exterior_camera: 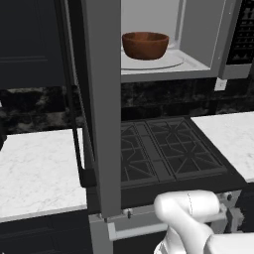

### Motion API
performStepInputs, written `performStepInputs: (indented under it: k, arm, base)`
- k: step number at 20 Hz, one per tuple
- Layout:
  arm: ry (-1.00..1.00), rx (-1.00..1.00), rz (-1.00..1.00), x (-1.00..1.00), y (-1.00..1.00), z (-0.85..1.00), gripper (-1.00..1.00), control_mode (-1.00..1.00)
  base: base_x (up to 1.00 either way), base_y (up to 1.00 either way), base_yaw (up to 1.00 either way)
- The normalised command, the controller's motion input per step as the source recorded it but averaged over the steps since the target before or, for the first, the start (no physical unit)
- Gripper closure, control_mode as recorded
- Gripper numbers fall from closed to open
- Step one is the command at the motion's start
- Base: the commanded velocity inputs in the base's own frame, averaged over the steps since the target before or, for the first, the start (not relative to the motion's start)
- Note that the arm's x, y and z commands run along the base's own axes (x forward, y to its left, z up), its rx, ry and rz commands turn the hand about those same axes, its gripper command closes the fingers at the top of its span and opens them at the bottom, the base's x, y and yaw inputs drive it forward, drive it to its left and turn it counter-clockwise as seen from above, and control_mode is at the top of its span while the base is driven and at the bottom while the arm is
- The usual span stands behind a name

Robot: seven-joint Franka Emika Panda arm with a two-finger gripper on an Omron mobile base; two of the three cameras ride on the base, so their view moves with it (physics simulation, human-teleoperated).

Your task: Open the microwave, place the bowl with waffle inside the microwave, then close the microwave door and turn it on.

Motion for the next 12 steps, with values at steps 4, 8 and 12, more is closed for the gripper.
performStepInputs:
  k: [4, 8, 12]
  arm:
    - [0.00, -0.08, -0.02, -0.08, 0.90, 0.00, -1.00, -1.00]
    - [0.00, -0.06, -0.08, 0.00, 0.82, 0.01, -1.00, -1.00]
    - [0.00, -0.07, -0.10, 0.00, 0.63, 0.01, -1.00, -1.00]
  base:
    - [0.00, 0.00, 0.00]
    - [0.00, 0.00, 0.00]
    - [0.00, 0.00, 0.00]
